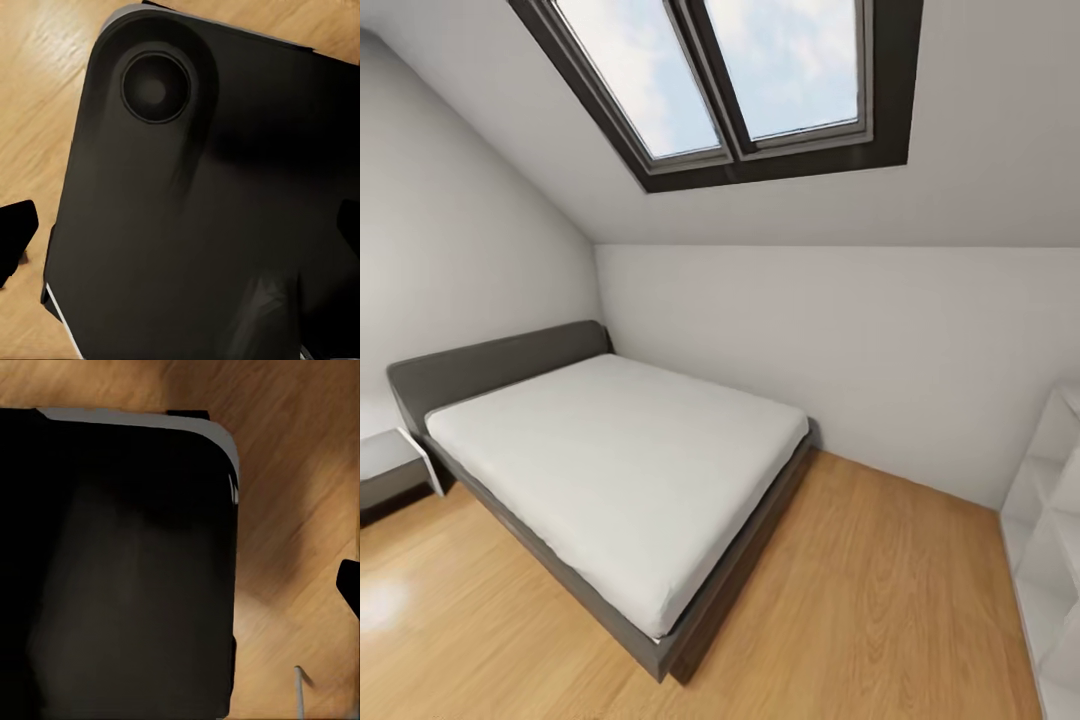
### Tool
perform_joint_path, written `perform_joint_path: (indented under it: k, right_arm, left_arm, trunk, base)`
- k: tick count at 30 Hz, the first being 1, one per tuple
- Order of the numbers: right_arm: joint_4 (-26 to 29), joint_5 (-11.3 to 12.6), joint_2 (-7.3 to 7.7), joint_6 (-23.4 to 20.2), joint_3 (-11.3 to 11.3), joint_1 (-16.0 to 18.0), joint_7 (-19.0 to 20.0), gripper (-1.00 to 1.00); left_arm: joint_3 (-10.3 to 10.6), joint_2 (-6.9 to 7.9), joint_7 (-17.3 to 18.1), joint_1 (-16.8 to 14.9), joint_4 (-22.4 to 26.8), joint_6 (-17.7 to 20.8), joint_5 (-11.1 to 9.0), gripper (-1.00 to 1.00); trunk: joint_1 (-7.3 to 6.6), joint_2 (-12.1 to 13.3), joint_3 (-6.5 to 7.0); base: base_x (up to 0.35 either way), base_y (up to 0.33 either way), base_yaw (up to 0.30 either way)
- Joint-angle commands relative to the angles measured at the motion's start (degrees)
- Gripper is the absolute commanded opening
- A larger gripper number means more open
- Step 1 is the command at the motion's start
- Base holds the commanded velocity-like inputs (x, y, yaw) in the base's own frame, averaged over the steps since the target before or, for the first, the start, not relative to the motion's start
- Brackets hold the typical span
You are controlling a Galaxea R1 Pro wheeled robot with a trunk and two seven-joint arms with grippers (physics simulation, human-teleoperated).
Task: Attach the digital camera to the camera tripod in the bedroom.
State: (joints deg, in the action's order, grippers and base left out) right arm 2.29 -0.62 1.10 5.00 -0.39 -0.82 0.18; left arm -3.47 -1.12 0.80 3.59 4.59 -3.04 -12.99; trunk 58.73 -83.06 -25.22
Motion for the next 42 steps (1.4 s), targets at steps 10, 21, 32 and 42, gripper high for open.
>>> perform_joint_path:
  k: [10, 21, 32, 42]
  right_arm:
    - [2.9, -0.8, 0.53, 0.3, 0.1, -0.1, -0.3, 1.0]
    - [3.1, -1.3, 0.84, 0.5, 0.5, -0.1, -0.6, 1.0]
    - [3.1, -2.5, 0.84, 0.4, 0.6, -0.1, -0.8, 1.0]
    - [2.9, -2.5, 0.84, 0.3, 0.6, -0.1, -0.8, 1.0]
  left_arm:
    - [-0.9, -0.08, 0.1, 0.0, 0.1, 0.0, -7.8, 1.0]
    - [-0.9, -0.05, 0.1, 0.0, 0.0, 0.0, -8.8, 1.0]
    - [-0.9, 0.05, 0.1, 0.0, 0.0, 0.0, -8.8, 1.0]
    - [-0.9, 0.01, 0.1, 0.0, 0.0, 0.0, -8.8, 1.0]
  trunk:
    - [0.0, 0.0, -0.04]
    - [0.0, 0.0, -0.04]
    - [0.0, 0.0, -0.04]
    - [0.0, 0.0, -0.04]
  base:
    - [0.0, 0.0, 0.3]
    - [0.054, -0.013, 0.3]
    - [0.281, -0.071, 0.3]
    - [0.309, -0.012, 0.3]
